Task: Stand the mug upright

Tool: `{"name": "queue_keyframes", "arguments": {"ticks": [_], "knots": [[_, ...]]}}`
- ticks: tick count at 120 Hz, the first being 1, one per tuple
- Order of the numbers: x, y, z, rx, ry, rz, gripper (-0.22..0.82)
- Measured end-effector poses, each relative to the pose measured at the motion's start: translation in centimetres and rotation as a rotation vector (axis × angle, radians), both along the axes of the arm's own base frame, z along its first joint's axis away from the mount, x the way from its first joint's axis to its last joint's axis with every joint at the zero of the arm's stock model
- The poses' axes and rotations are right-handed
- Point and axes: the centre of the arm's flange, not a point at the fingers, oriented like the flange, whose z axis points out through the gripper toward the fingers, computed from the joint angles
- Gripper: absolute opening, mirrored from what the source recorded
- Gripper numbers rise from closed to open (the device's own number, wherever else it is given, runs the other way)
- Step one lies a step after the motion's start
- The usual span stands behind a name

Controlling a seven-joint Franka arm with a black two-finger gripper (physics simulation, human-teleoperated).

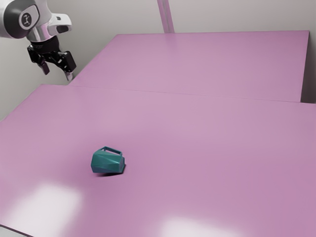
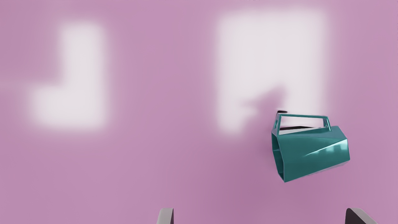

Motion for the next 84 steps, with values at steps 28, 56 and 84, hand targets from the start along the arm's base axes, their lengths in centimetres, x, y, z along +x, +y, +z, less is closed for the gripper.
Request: {"name": "queue_keyframes", "arguments": {"ticks": [28, 56, 84], "knots": [[0.1, 0.1, -0.2, -0.023, -0.003, -0.011, 0.6], [0.1, 0.3, -2.0, -0.114, 0.002, 0.006, 0.6], [-2.2, 4.4, -13.5, -0.446, 0.17, 0.245, 0.6]]}}
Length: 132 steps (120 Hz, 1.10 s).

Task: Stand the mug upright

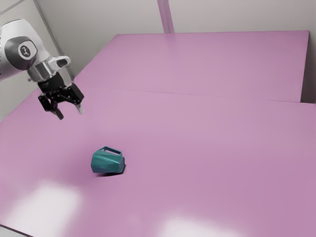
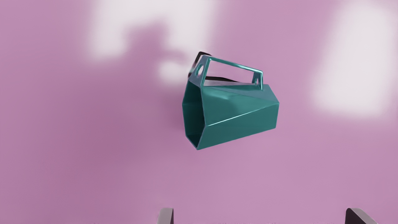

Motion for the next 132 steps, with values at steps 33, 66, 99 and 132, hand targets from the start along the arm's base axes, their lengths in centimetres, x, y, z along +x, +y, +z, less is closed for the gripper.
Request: {"name": "queue_keyframes", "arguments": {"ticks": [33, 66, 99, 132], "knots": [[-0.6, 1.9, -9.6, -0.221, 0.166, 0.205, 0.6], [0.8, 2.5, -16.2, -0.285, 0.271, 0.298, 0.6], [2.8, 2.8, -19.7, -0.331, 0.292, 0.344, 0.6], [3.4, 2.5, -22.3, -0.386, 0.297, 0.381, 0.6]]}}
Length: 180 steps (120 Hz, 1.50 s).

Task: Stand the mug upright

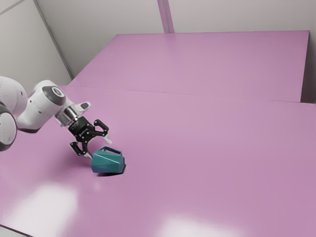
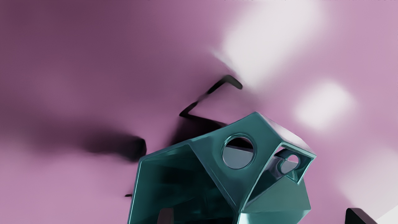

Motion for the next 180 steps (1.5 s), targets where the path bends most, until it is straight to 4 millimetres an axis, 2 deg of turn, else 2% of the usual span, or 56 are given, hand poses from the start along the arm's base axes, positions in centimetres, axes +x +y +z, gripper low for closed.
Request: {"name": "queue_keyframes", "arguments": {"ticks": [28, 46, 53, 62, 79, 96, 103, 121, 138, 150, 167, 180], "knots": [[0.5, -1.0, -1.1, -0.068, -0.012, 0.05, 0.59], [0.6, -1.1, -1.6, -0.084, -0.013, 0.064, 0.21], [0.7, -1.1, -1.5, -0.086, -0.018, 0.064, 0.1], [1.0, -1.5, -1.2, -0.089, -0.026, 0.058, 0.0], [1.9, -2.7, -0.5, -0.093, -0.046, 0.033, -0.1], [2.4, -3.7, 0.0, -0.089, -0.059, 0.015, -0.15], [2.6, -4.1, 1.0, -0.08, -0.074, 0.002, -0.15], [2.8, -6.4, 7.5, 0.035, -0.174, -0.112, -0.17], [2.7, -7.6, 11.3, 0.217, -0.254, -0.226, -0.17], [3.1, -8.4, 12.4, 0.36, -0.301, -0.314, -0.17], [3.7, -10.7, 13.3, 0.529, -0.382, -0.439, -0.18], [4.2, -12.4, 13.3, 0.604, -0.436, -0.498, -0.18]]}}
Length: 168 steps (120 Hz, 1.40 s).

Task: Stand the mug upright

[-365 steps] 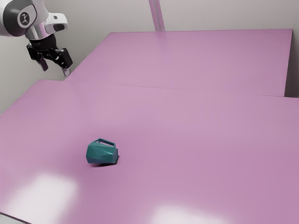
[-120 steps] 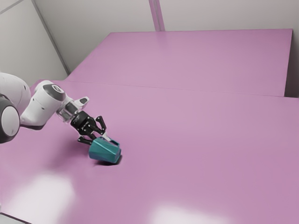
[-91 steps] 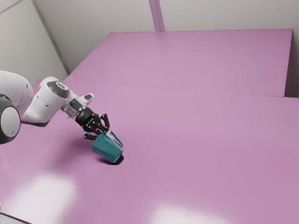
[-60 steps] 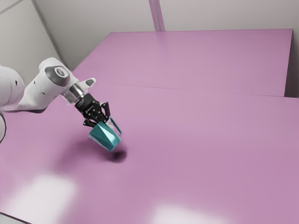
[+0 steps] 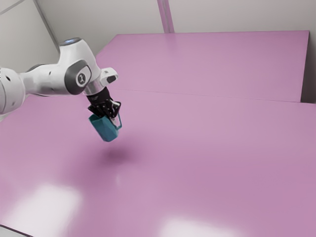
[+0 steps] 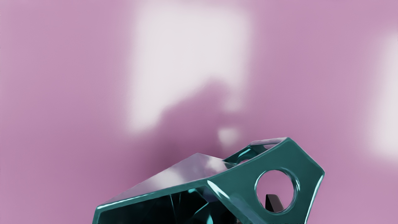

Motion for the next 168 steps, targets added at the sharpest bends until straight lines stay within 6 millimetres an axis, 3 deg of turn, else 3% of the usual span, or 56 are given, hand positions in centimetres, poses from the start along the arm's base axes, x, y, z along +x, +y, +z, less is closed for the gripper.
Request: {"name": "queue_keyframes", "arguments": {"ticks": [48, 76, 97, 118, 144, 168], "knots": [[-2.1, -2.4, -2.5, 0.12, -0.046, -0.016, -0.18], [-1.4, -3.3, -5.2, 0.133, -0.041, 0.03, -0.18], [-0.9, -2.9, -7.7, 0.135, -0.023, 0.076, -0.18], [-0.6, -3.0, -8.7, 0.135, -0.02, 0.107, -0.17], [-0.4, -3.2, -7.5, 0.122, -0.042, 0.127, 0.28], [-0.7, -3.4, -5.4, 0.116, -0.068, 0.132, 0.48]]}}
